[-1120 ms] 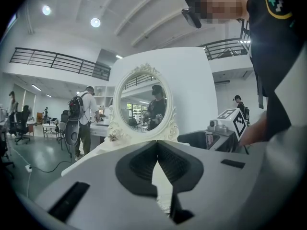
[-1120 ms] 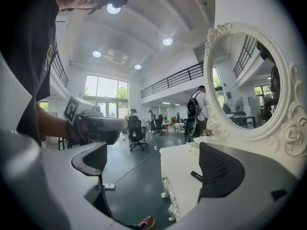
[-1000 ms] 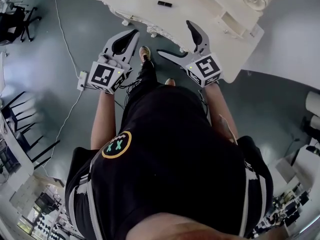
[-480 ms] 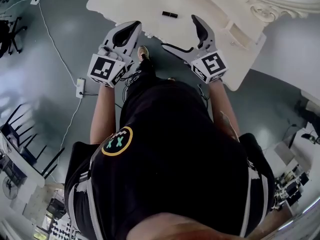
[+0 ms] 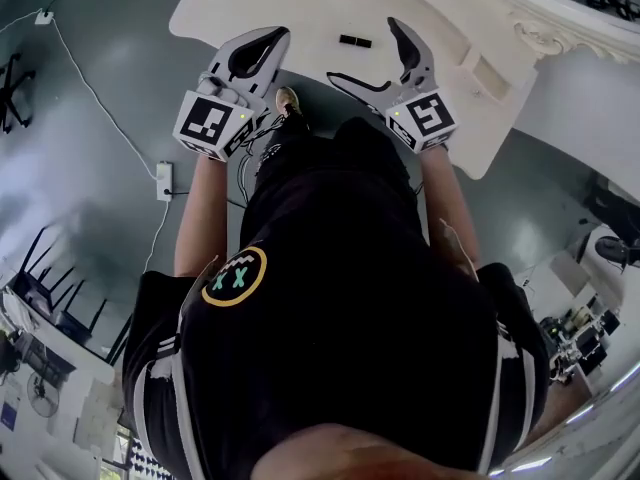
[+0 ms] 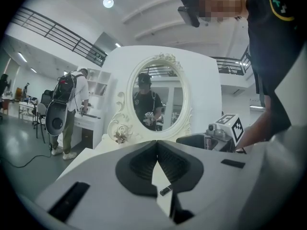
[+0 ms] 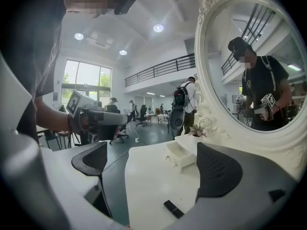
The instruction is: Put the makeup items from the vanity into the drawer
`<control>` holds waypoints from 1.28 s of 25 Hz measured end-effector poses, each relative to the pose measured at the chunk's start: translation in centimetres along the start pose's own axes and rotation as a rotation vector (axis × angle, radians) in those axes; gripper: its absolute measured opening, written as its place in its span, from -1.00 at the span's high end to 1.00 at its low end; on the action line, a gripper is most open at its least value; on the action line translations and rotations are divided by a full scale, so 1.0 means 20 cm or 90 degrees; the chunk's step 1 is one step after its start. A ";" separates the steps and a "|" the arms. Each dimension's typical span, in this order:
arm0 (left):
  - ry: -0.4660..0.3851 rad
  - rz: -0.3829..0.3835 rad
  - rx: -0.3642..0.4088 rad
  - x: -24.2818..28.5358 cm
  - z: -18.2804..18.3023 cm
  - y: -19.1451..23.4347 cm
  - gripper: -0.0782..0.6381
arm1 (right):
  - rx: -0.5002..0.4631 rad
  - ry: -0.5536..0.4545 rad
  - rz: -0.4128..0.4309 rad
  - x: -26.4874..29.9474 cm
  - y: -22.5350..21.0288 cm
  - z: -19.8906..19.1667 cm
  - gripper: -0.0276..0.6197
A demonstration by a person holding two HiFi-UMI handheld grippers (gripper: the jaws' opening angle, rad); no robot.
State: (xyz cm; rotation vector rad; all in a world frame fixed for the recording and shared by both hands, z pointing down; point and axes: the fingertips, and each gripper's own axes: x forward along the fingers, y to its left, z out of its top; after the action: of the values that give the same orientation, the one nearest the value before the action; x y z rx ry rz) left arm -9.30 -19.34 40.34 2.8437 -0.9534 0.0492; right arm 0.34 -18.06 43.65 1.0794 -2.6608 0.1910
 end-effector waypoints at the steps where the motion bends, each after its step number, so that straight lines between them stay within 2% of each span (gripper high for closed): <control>1: 0.003 0.000 -0.002 0.00 -0.02 0.03 0.73 | 0.003 0.005 0.000 0.03 0.00 -0.02 -0.93; 8: 0.024 0.022 0.018 0.13 -0.02 0.07 0.73 | 0.018 0.000 0.025 0.06 -0.11 -0.06 -0.93; 13: 0.028 0.040 0.024 0.15 0.01 0.11 0.73 | 0.003 0.015 0.046 0.14 -0.14 -0.11 -0.92; 15: 0.030 0.046 0.030 0.16 0.02 0.12 0.73 | -0.019 0.055 0.061 0.17 -0.15 -0.19 -0.92; 21: 0.029 0.065 0.035 0.17 0.05 0.13 0.73 | -0.100 0.232 0.150 0.28 -0.13 -0.58 -0.90; 26: 0.030 0.077 0.037 0.18 0.04 0.14 0.73 | -0.093 0.291 0.174 0.32 -0.22 -0.86 -0.85; 32: 0.032 0.086 0.035 0.16 0.05 0.16 0.73 | -0.092 0.343 0.197 0.34 -0.24 -1.03 -0.85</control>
State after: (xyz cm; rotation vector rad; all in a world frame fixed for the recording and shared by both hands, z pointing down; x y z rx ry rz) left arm -8.66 -23.85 39.97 2.8084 -1.1479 0.1636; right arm 2.91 -21.46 65.48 0.4757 -2.2864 0.2950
